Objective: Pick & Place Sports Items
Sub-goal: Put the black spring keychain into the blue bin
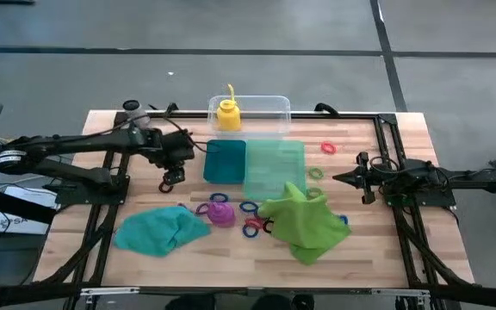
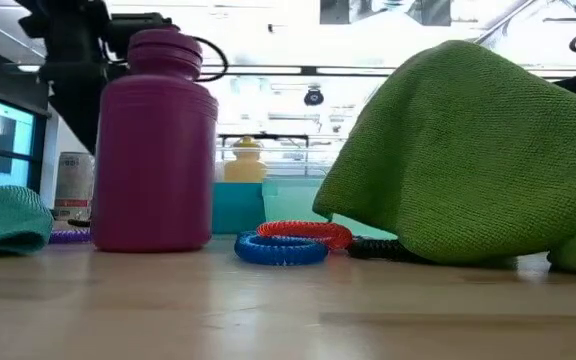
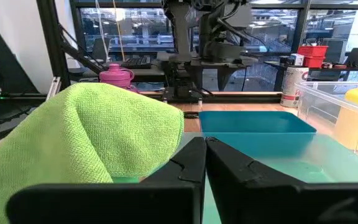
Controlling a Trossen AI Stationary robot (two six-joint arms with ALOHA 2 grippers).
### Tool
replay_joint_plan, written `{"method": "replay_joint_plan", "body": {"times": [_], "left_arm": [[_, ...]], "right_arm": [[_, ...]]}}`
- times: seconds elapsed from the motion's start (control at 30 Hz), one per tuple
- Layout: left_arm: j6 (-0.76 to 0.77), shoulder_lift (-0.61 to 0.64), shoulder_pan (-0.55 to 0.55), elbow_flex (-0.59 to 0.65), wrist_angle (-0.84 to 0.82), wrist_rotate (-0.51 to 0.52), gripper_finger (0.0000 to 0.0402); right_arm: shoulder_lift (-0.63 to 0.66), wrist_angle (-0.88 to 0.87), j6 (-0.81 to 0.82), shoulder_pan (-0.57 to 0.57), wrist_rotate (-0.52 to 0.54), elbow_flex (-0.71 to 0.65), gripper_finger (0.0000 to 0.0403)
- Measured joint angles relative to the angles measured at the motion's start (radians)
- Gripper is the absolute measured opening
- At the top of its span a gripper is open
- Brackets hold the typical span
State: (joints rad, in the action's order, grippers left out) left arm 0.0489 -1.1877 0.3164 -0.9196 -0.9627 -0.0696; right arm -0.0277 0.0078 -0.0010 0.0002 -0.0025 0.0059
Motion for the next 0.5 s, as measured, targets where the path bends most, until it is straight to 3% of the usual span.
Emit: {"method": "replay_joint_plan", "body": {"times": [0.5], "left_arm": [[-0.058,0.0,0.048,0.128,0.108,0.104,0.0234]], "right_arm": [[0.0,0.0,0.0,0.0,0.0,0.0,0.0]]}}
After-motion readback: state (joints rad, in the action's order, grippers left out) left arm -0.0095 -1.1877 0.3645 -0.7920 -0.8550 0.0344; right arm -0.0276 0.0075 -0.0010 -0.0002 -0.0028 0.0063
